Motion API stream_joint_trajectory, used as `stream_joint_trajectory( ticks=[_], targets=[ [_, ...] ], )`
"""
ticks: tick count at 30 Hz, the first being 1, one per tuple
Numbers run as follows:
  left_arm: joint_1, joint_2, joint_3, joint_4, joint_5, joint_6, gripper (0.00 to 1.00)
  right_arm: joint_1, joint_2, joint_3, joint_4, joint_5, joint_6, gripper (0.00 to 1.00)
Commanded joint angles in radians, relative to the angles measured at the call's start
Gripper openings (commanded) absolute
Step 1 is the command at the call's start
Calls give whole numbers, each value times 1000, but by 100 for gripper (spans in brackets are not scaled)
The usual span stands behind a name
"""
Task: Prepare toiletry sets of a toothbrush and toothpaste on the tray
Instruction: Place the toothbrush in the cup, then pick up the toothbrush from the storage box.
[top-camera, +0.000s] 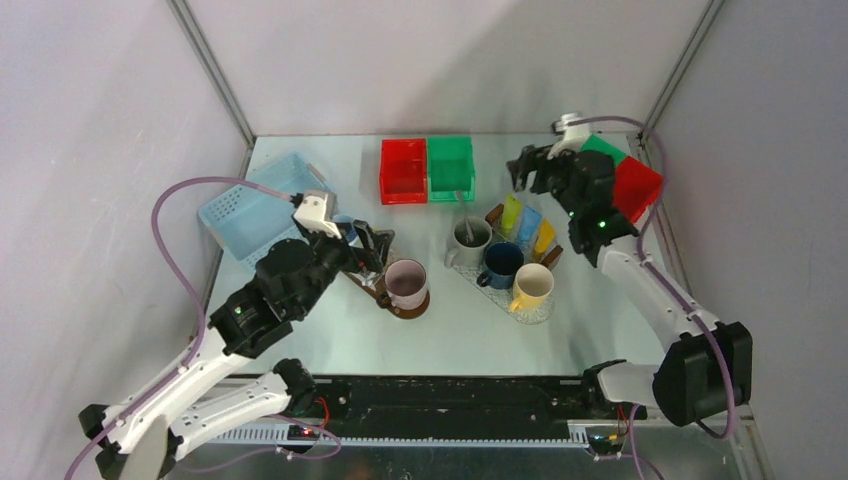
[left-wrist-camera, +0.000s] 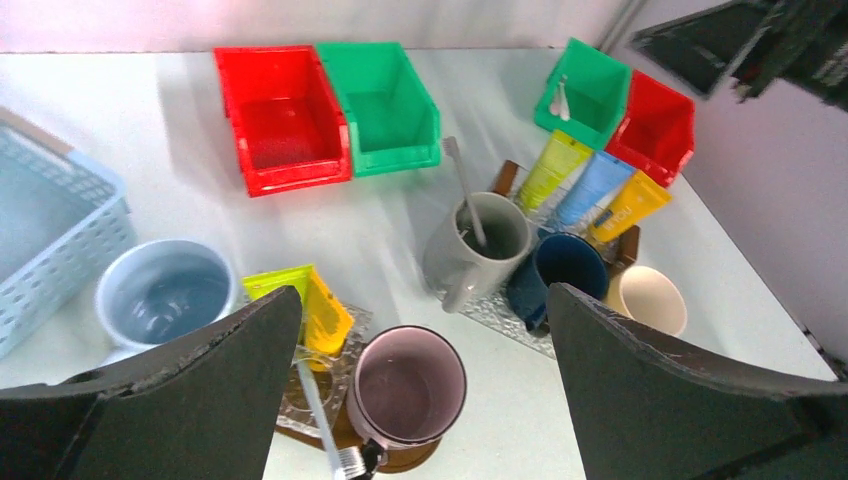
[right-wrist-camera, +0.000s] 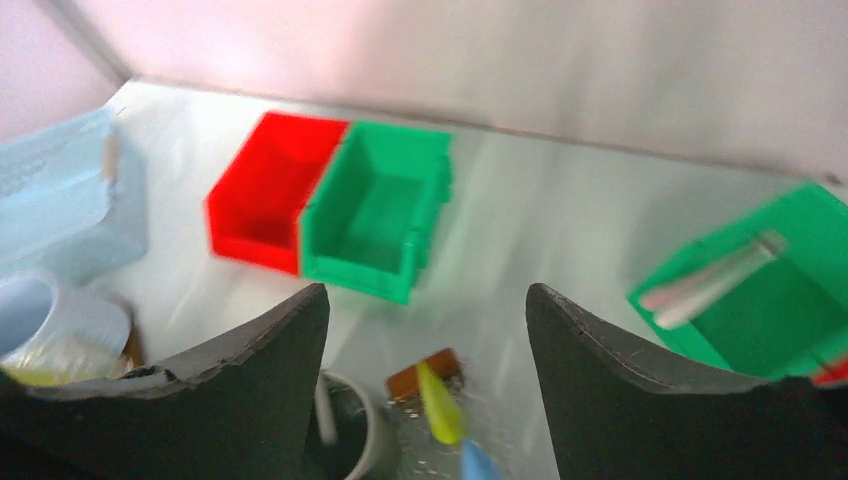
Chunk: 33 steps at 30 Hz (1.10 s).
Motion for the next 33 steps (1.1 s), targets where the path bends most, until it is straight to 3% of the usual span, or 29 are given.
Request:
stream_joint_trajectory(
  ticks=[1, 6, 18, 33],
  targets=[
    [63, -35, 62, -62, -40, 5, 100, -126, -4, 101, -207, 121, 146, 74],
    [164, -84, 48, -93, -34, -1, 100, -266, 80, 188, -306, 111, 271, 73],
    [328, -189, -23, -112, -104, 85, 100, -389, 398, 364, -333, 136, 414, 69],
    [473, -242, -289, 136, -246, 309, 100, -428, 837, 737, -393, 77, 477, 65]
  ],
)
